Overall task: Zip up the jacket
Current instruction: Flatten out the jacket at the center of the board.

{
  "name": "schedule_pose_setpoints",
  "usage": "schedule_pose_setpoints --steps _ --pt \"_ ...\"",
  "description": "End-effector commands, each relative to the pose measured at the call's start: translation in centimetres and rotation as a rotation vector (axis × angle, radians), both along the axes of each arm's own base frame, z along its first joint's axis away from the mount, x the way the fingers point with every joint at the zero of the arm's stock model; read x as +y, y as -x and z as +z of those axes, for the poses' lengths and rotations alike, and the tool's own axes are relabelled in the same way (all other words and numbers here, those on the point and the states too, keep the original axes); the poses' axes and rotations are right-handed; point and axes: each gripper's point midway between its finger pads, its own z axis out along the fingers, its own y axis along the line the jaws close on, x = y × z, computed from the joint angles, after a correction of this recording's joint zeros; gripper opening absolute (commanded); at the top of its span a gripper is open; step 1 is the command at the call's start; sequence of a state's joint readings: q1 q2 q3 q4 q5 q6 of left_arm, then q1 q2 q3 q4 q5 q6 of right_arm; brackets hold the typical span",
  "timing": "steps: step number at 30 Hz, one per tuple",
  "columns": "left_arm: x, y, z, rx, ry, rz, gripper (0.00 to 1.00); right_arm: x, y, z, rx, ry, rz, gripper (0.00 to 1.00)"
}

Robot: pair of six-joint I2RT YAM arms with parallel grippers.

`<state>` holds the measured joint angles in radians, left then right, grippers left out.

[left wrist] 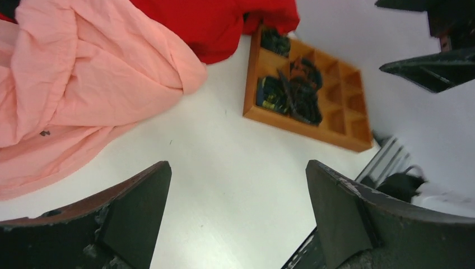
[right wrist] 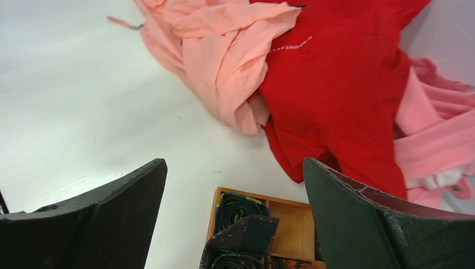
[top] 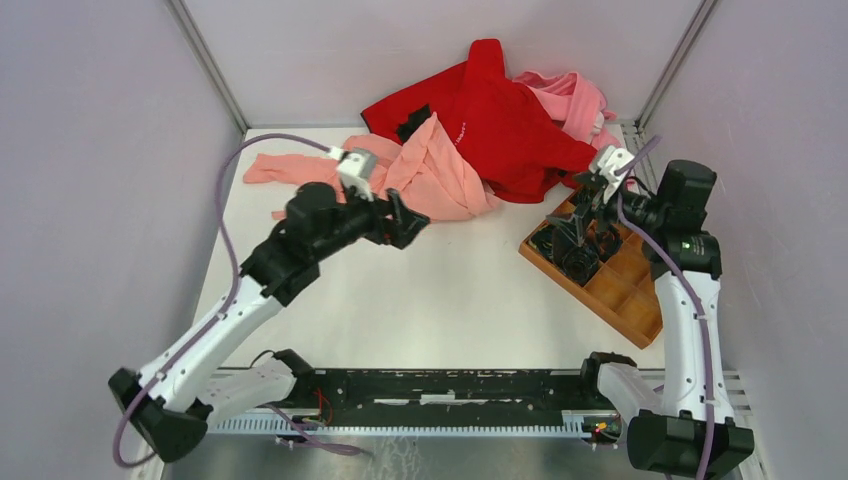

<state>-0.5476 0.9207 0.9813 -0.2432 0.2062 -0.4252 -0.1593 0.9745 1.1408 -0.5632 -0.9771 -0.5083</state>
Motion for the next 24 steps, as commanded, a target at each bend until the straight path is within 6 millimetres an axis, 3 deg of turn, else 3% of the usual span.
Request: schedule_pose_setpoints --steps 1,9,12,18,19,24 --pt "-0.1 -2.3 -2.6 -0.035 -0.39 0.126 0.97 0.6 0.9 -2.2 -0.072 0.052 0.092 0.98" --pt "-3.0 -6.4 -4.7 -0.069 -0.461 0.082 1.0 0.8 1.6 -8.5 0.006 0.012 0.084 0.98" --pt "-3.0 -9.8 -5.9 -0.022 -0.484 0.084 0.99 0.9 1.6 -10.0 0.031 -0.002 0.087 0.98" --pt "-0.9 -18.0 -8.8 0.076 -0.48 0.096 0.97 1.2 1.7 -11.3 0.057 -0.027 0.106 0.98" --pt "-0.6 -19.4 -10.1 0.108 -0.489 0.091 0.97 1.3 1.7 -11.4 0.06 -0.03 0.112 0.98" --pt "0.2 -24.3 -13.2 0.176 -0.544 0.091 0.96 1.7 2.1 -12.0 0.074 -0.047 0.141 0.98"
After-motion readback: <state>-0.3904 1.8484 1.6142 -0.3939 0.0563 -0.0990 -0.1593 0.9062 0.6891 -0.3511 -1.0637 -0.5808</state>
